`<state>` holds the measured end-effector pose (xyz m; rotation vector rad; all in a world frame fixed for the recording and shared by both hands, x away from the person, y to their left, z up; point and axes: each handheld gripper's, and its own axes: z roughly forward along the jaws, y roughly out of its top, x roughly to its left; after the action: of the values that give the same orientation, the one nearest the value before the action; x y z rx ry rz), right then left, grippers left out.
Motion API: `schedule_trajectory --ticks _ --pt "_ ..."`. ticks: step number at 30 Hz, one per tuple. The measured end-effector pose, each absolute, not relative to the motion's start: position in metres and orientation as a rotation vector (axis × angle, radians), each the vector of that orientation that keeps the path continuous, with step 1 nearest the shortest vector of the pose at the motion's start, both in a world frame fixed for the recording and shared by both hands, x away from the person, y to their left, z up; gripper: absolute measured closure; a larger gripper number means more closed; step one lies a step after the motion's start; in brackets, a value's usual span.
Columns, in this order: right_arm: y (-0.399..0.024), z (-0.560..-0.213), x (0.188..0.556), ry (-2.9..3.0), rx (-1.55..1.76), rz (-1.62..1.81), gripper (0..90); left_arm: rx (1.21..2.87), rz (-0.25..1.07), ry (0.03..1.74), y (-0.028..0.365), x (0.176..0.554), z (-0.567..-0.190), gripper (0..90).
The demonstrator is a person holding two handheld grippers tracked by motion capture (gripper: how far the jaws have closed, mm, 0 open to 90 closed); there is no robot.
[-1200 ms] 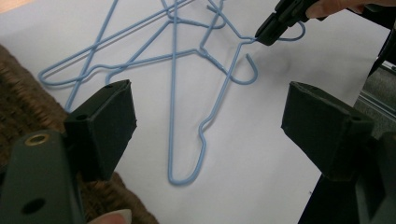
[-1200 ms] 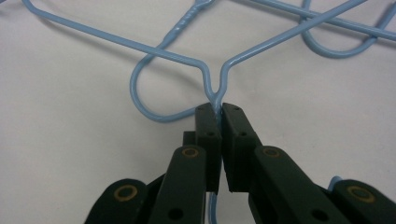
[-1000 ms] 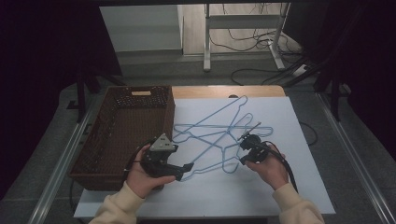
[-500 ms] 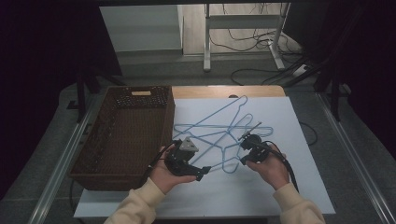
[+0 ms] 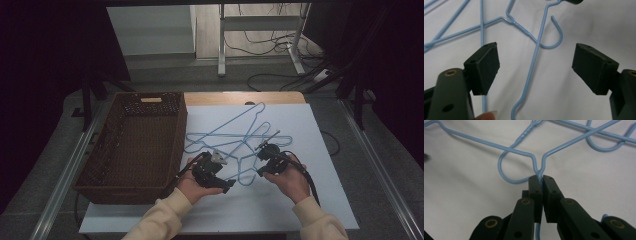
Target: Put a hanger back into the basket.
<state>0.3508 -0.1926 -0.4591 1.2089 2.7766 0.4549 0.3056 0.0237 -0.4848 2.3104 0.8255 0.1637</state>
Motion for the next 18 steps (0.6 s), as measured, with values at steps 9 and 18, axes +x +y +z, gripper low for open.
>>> schedule_trajectory --ticks 9,18 --pt "-0.193 -0.456 0.350 2.774 1.209 0.466 86.0 2.347 0.155 0.805 0.006 0.317 -0.499 24.8" --pt "-0.191 -0.456 0.348 2.776 1.205 0.468 85.9 2.351 0.166 0.792 -0.006 0.322 -0.506 37.8"
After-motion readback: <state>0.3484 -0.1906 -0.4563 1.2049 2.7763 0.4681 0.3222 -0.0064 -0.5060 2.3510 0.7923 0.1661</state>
